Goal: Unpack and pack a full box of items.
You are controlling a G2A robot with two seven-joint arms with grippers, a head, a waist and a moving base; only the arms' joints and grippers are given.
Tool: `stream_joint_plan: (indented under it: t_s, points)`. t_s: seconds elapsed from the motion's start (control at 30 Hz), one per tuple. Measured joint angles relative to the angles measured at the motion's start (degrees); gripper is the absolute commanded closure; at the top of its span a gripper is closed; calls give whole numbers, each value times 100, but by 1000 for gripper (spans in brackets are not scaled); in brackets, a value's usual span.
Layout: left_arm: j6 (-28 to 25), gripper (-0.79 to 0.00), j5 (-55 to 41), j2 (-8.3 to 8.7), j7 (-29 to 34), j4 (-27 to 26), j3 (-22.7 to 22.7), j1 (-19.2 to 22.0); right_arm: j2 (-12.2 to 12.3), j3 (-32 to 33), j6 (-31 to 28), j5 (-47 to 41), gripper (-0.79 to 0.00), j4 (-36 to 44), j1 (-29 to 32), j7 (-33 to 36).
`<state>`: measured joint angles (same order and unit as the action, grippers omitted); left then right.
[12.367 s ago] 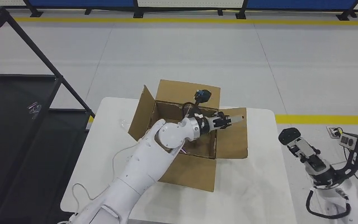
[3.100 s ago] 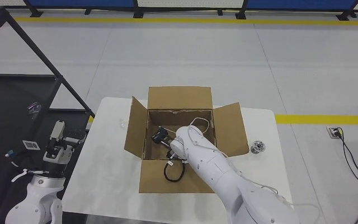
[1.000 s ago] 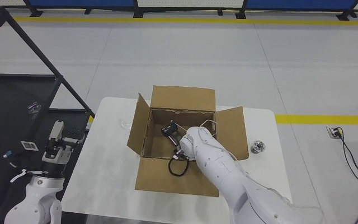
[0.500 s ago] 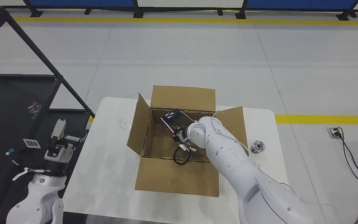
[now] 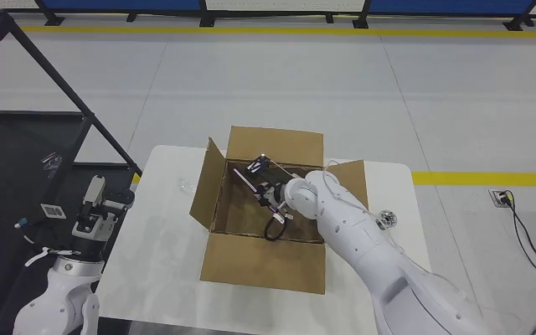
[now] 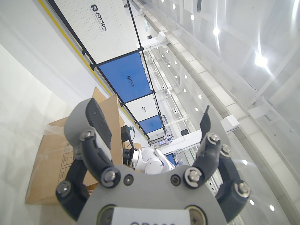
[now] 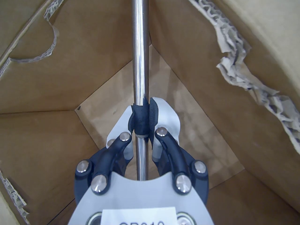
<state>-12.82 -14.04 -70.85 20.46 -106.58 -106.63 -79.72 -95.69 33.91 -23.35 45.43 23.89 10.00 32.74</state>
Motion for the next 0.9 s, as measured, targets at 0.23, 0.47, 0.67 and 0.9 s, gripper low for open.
stream_joint_plan:
  t_s: [0.23, 0.47, 0.67, 0.9]
  points:
    - [-25, -785, -14, 16, -9, 1, -18, -25, 620, 514, 853, 461, 0, 1938, 633, 1608]
    - [-31, -785, -10, 27, -13, -40, 1, -81, 1361, 1636, 1288, 1250, 0, 4642, 2107, 2728]
    - [-56, -785, -11, 36, -24, -101, -9, -150, 1695, 2478, 1639, 2159, 0, 6615, 3519, 1829]
    - [-96, -785, 7, 44, -26, -158, 25, -229, 1873, 3113, 1753, 2810, 0, 8052, 4677, 845]
